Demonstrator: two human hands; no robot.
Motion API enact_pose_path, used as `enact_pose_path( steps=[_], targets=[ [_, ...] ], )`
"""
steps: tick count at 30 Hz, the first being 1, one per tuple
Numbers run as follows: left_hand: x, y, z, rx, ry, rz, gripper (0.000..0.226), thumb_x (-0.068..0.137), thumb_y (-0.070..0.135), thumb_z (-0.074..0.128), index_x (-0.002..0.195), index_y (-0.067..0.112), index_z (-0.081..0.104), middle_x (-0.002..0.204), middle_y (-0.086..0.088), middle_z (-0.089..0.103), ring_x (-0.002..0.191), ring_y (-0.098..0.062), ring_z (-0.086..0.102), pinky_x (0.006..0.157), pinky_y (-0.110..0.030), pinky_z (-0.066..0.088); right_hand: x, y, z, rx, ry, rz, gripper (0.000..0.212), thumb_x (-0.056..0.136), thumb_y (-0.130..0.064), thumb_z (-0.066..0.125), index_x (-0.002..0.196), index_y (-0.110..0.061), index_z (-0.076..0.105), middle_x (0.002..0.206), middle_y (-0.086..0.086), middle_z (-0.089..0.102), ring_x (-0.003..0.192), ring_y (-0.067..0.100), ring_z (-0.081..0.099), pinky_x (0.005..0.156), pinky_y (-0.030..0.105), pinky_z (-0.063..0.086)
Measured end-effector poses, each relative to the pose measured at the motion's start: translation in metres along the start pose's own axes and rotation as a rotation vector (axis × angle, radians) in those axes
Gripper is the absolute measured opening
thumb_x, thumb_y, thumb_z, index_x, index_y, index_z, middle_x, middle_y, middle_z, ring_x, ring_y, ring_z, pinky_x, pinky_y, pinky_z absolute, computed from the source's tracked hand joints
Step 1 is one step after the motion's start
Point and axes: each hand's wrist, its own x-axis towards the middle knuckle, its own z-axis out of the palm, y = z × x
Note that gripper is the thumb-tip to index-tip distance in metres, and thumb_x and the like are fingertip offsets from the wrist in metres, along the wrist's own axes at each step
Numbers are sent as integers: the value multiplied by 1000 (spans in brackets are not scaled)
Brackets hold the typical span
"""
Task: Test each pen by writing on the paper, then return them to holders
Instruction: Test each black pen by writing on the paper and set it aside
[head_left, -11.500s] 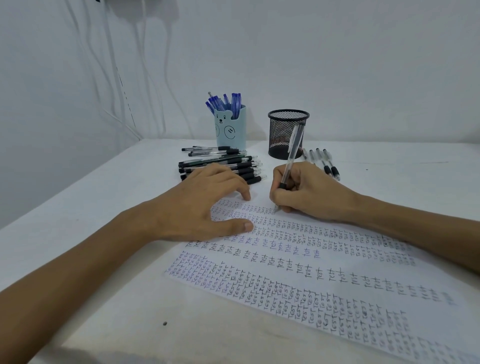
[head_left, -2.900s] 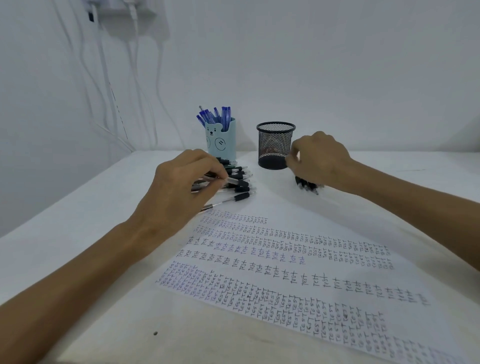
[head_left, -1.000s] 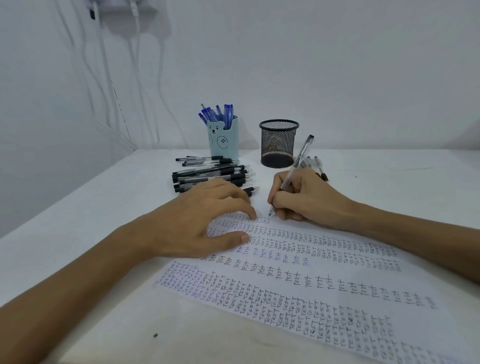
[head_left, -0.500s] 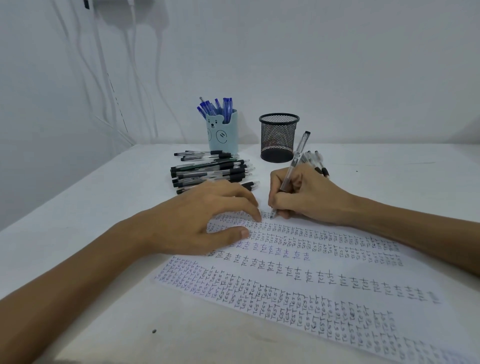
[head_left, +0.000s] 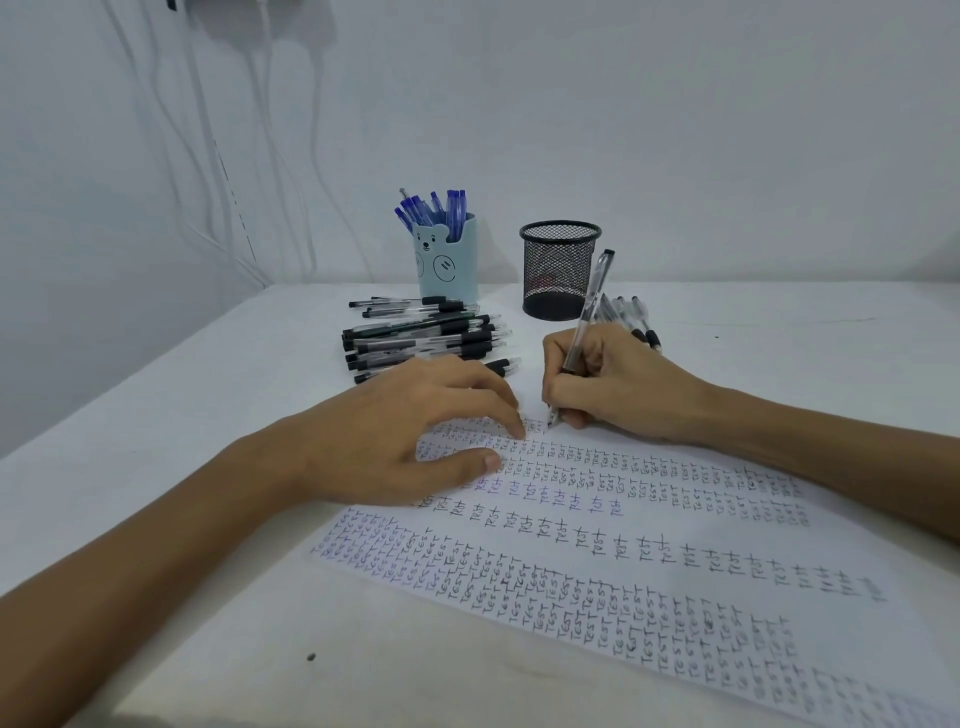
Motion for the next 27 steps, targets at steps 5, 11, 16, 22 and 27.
enact_pose_path(
  steps=[5,11,16,22,27],
  targets=[
    [0,0,0,0,-6,-4,31,103,45,56,132,36,64,140,19,54,132,-5,49,108,-36,40,0,-2,0,-21,-3,13,16,90,0,63,79,10,56,54,7,59,46,10,44,50,16,38],
    [0,0,-1,-3,-10,-10,32,103,46,55,132,37,63,140,20,54,133,-6,49,109,-38,41,1,-1,1,-28,-2,18,17,91,-2,63,81,10,55,54,6,59,49,12,47,52,18,40],
    [1,-1,-1,-8,-6,-8,32,103,46,55,132,36,64,139,19,54,133,-7,50,108,-40,42,1,-1,1,-37,23,11,14,89,-2,63,80,7,57,55,6,61,49,12,47,51,18,38],
    [0,-1,0,-8,-8,-9,31,103,47,56,132,38,63,140,20,54,134,-6,49,108,-41,42,1,-2,1,-36,21,7,14,89,1,62,78,7,57,53,3,61,44,4,47,49,13,38],
    [1,-2,1,-2,-1,-3,30,104,46,56,132,38,63,140,21,53,133,-6,49,108,-38,41,1,-2,1,-8,37,3,14,89,2,62,78,8,57,54,8,61,45,7,47,49,14,38]
  ],
)
